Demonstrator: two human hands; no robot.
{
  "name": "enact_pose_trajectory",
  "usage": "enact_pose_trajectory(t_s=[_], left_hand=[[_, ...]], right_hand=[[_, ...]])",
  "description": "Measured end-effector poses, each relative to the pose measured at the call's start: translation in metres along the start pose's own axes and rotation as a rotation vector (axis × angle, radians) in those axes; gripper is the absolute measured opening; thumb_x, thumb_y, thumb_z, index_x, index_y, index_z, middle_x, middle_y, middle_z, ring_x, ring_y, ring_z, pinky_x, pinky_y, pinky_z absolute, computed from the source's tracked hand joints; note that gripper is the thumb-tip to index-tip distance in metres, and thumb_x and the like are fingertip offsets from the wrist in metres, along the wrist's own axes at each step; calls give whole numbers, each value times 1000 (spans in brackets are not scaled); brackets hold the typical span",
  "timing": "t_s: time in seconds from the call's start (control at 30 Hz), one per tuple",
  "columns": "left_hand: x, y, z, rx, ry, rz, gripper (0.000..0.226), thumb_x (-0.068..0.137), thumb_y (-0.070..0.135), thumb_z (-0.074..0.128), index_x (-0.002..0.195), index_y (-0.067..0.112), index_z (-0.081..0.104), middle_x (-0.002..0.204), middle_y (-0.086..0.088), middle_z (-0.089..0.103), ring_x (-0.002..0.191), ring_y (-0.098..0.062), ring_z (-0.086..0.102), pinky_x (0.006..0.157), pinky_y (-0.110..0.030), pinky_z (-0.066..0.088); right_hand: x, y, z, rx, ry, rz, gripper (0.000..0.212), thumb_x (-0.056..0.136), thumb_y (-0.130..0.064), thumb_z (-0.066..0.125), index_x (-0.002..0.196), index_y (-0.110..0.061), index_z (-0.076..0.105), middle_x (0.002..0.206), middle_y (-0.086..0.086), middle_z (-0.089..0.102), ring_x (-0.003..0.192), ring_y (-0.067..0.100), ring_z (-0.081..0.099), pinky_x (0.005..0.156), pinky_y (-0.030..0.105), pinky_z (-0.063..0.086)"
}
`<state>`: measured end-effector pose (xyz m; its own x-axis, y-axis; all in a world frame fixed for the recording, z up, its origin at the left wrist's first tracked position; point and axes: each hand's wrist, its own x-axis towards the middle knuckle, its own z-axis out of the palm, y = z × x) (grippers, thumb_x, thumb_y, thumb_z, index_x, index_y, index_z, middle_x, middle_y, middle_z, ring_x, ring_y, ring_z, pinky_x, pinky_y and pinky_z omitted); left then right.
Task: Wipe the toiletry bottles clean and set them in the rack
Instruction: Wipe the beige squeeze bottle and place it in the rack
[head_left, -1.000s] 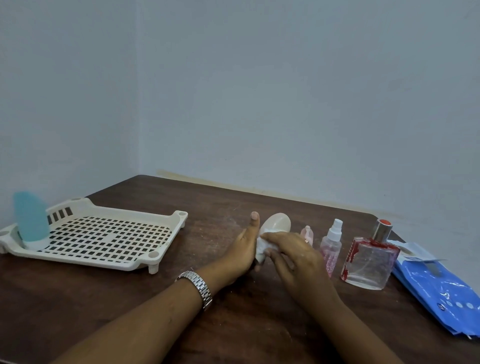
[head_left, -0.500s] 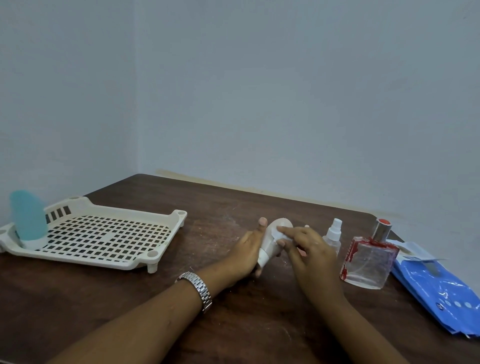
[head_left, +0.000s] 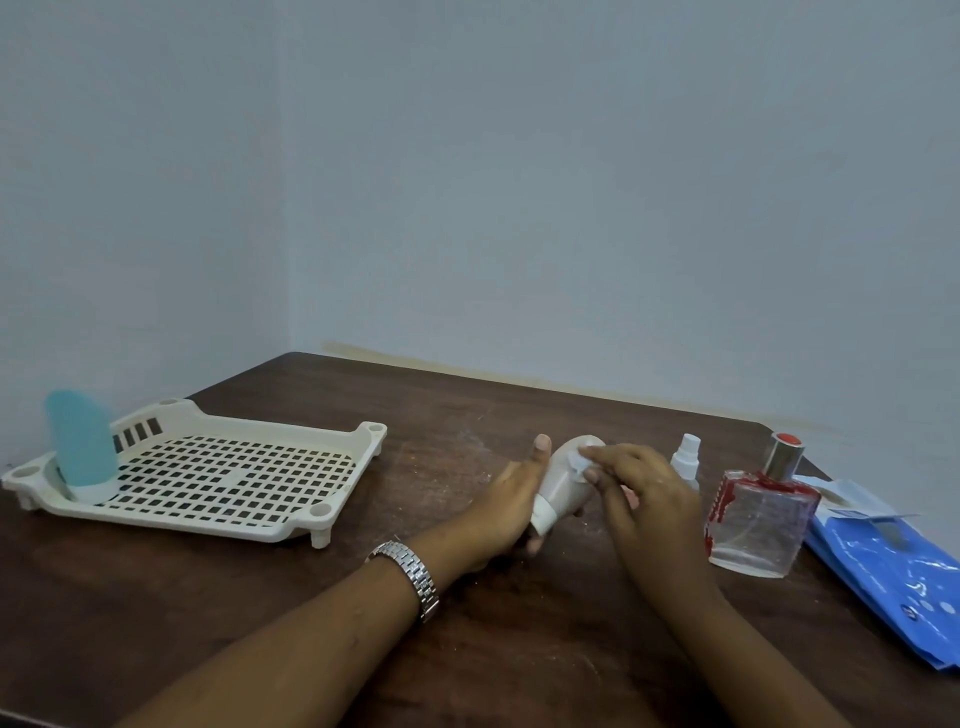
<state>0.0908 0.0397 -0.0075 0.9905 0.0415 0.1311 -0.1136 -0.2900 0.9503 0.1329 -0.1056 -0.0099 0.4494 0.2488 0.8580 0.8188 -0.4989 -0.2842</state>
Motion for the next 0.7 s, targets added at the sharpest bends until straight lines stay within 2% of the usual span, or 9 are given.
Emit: enact_pose_trajectory(t_s=[0.1, 0.2, 0.27, 0.3, 0.4, 0.43, 0.53, 0.6, 0.7], left_hand=[[-2, 0, 0, 40, -32, 19, 85, 91, 62, 12, 105, -9, 58, 35, 2, 44, 30, -9, 41, 35, -15, 30], [-4, 0, 0, 51, -44, 20, 87, 85, 66, 15, 107, -6, 57, 35, 3, 45, 31, -8, 41, 35, -15, 31], [-3, -2, 1, 33, -32, 17, 84, 82, 68, 17, 106, -2, 57, 41, 3, 50, 33, -9, 43, 37, -17, 33], [-3, -2, 1, 10, -18, 13, 79, 84, 67, 18, 104, 2, 57, 48, 0, 54, 34, -9, 43, 38, -18, 34], [-4, 0, 0, -61, 30, 32, 59, 97, 54, 18, 83, 11, 55, 53, -6, 52, 35, -9, 43, 38, -18, 34], [-4, 1, -1, -81, 44, 39, 57, 99, 51, 17, 78, 12, 54, 51, -6, 50, 35, -9, 43, 37, -17, 34], [-2, 1, -4, -122, 94, 36, 62, 98, 52, 15, 69, 11, 51, 47, -1, 49, 34, -7, 44, 36, -15, 34], [-1, 2, -4, -132, 92, 28, 68, 94, 57, 10, 66, 10, 50, 48, -4, 50, 36, -9, 44, 38, -15, 35], [-2, 3, -2, -126, 68, 8, 74, 93, 58, 1, 64, 9, 49, 42, 0, 48, 35, -9, 43, 39, -14, 35]], right_hand=[[2, 5, -2, 12, 30, 77, 22, 80, 4, 67, 97, -10, 71, 93, 2, 67, 84, 15, 59, 75, 10, 36], [-1, 4, -3, 24, 39, 122, 23, 81, 3, 66, 98, -10, 71, 95, 1, 67, 85, 12, 59, 76, 8, 37], [-3, 3, -2, 7, 27, 112, 24, 80, 4, 67, 98, -10, 71, 96, 1, 68, 86, 13, 60, 81, 12, 41], [-4, 1, -1, -5, 12, 92, 25, 78, 5, 68, 98, -10, 71, 96, 2, 68, 87, 12, 60, 84, 14, 42], [-7, -6, 1, -6, -80, -18, 26, 76, 3, 71, 98, -11, 71, 94, 3, 69, 86, -1, 53, 85, 0, 33], [-9, -8, 3, 4, -118, -53, 26, 77, 1, 71, 99, -12, 71, 95, 2, 69, 86, 0, 55, 84, 1, 35], [-13, -13, 6, 56, -183, -146, 21, 83, -13, 63, 103, -16, 70, 98, -3, 67, 89, 5, 58, 79, 13, 44], [-14, -14, 5, 60, -201, -194, 25, 86, -20, 53, 105, -17, 69, 100, -6, 66, 92, 3, 54, 83, 11, 42], [-13, -13, 2, 26, -189, -247, 26, 86, -14, 52, 106, -14, 68, 102, -3, 66, 97, 5, 53, 89, 9, 38]])
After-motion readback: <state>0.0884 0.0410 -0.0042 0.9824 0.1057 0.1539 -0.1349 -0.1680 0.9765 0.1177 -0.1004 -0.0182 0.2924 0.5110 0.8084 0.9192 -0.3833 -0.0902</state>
